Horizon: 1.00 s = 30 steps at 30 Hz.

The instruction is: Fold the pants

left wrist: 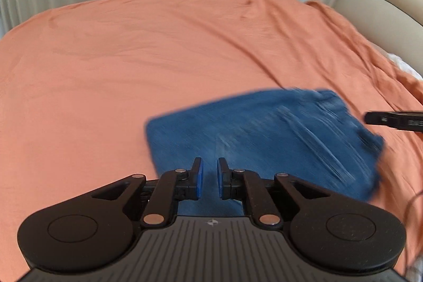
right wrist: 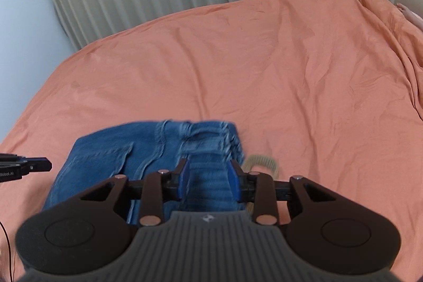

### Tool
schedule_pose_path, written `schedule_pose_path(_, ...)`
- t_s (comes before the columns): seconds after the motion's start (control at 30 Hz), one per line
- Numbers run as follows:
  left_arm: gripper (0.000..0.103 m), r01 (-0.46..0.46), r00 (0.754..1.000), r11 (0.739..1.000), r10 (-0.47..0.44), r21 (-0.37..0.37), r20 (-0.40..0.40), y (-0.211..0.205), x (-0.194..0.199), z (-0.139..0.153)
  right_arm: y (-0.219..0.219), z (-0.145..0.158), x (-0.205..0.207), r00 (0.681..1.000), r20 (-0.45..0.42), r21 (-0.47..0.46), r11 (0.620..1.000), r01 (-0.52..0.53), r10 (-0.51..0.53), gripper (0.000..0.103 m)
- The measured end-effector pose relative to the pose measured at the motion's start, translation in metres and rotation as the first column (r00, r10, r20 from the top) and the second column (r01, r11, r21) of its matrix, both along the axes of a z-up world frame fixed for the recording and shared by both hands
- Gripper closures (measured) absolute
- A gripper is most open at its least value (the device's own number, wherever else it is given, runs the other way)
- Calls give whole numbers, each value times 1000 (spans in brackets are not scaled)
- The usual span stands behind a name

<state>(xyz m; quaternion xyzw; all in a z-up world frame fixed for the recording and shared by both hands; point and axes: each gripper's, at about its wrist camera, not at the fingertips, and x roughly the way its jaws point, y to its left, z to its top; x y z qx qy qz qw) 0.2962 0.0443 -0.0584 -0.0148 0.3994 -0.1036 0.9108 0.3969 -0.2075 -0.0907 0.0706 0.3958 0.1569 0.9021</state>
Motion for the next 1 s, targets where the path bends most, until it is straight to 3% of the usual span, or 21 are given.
schedule_pose_path(0.17, 92, 69, 996, 997, -66, 38, -58, -28, -23, -19, 10, -15, -48, 999, 41, -84, 996, -26, 29, 75)
schedule_pose_path(0.27, 92, 67, 993, 996, -61, 54, -102, -28, -35, -34, 1, -42, -59, 999, 19, -44, 999, 28, -27, 75)
schedule_pose_path(0.37, 93, 55, 976, 997, -41, 61, -214, -25, -41, -52, -5, -59, -64, 995, 6, 20, 995, 96, -97, 76)
schedule_pose_path(0.43, 93, 78, 977, 993, -58, 92, -205, -22, -50, -59, -7, -66, -62, 992, -6, 48, 991, 126, -126, 76)
schedule_pose_path(0.53, 93, 35, 977, 997, -21, 63, -213, -15, -55, -53, -2, -67, -58, 993, 13, 14, 993, 114, -114, 76)
schedule_pose_path(0.63, 92, 15, 985, 998, -4, 58, -170, -14, -68, -39, 3, -69, -62, 993, 46, -18, 994, 107, -106, 76)
schedule_pose_path(0.7, 67, 15, 989, 998, -5, 64, -149, -16, -79, -33, 4, -69, -65, 992, 60, -21, 994, 110, -108, 76)
schedule_pose_path(0.77, 53, 15, 990, 996, -2, 88, -143, -21, -88, -31, 3, -67, -67, 991, 58, -8, 993, 119, -119, 76)
schedule_pose_path(1.0, 52, 27, 987, 987, 0, 158, -164, -29, -98, -38, 1, -68, -71, 991, 76, 4, 994, 108, -108, 75)
